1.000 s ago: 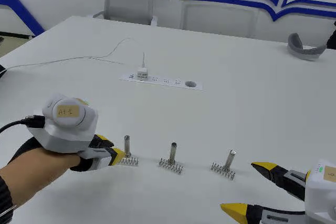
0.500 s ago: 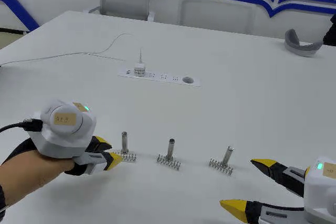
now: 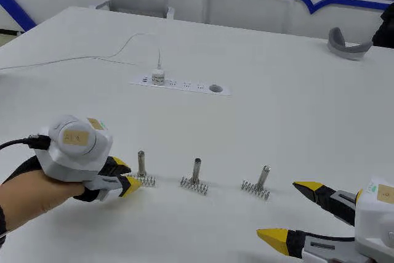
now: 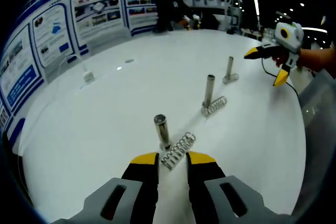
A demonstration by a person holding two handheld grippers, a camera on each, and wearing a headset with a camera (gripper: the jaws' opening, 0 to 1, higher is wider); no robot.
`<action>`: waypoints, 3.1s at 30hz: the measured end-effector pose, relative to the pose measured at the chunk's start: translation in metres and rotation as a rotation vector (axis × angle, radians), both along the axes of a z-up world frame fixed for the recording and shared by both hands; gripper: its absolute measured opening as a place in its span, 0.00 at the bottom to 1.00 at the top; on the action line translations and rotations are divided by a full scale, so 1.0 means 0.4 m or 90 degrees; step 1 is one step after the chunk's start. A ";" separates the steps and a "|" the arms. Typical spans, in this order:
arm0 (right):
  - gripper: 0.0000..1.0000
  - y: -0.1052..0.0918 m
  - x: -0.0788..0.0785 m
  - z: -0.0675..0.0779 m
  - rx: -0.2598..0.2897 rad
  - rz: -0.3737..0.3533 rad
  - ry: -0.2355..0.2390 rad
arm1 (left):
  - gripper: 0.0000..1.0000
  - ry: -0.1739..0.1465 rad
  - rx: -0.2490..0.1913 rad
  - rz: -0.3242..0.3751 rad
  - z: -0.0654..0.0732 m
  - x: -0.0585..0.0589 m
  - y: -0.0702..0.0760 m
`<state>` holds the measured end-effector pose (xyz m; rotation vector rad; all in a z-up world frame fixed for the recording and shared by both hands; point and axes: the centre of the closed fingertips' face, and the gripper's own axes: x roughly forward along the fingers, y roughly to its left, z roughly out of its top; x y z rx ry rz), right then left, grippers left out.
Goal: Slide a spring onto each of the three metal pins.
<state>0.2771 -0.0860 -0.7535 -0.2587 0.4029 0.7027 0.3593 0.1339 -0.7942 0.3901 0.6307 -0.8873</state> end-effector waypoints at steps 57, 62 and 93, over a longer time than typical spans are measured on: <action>0.58 0.060 -0.005 0.074 0.021 0.046 -0.017 | 0.10 -0.022 -0.014 -0.064 0.052 -0.122 -0.035; 0.53 0.078 -0.008 0.073 0.019 0.065 -0.005 | 0.10 -0.028 -0.028 -0.082 0.077 -0.145 -0.054; 0.26 0.278 -0.092 0.105 0.091 0.261 0.064 | 0.10 -0.072 -0.138 -0.268 0.191 -0.305 -0.184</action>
